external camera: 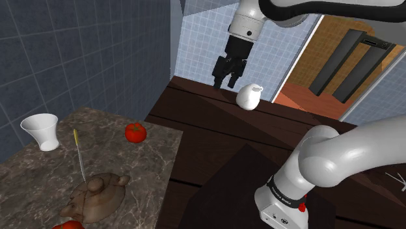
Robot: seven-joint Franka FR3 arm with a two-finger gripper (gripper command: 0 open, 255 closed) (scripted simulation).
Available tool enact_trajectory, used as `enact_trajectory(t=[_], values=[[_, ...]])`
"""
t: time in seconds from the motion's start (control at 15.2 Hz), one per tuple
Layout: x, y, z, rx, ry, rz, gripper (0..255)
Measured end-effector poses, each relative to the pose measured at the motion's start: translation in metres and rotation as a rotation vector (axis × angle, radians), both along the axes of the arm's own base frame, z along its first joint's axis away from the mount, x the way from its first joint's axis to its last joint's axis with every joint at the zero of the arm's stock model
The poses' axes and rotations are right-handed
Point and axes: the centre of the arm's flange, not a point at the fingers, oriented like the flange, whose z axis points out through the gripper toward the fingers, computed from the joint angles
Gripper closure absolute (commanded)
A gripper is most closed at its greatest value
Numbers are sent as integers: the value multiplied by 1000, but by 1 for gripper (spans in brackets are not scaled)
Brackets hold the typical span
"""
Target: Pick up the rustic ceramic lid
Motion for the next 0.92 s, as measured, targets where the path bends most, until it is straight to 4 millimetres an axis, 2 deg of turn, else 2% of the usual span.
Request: enact_trajectory(t=[0.92], values=[[66,138,-107,-21,61,25,0]])
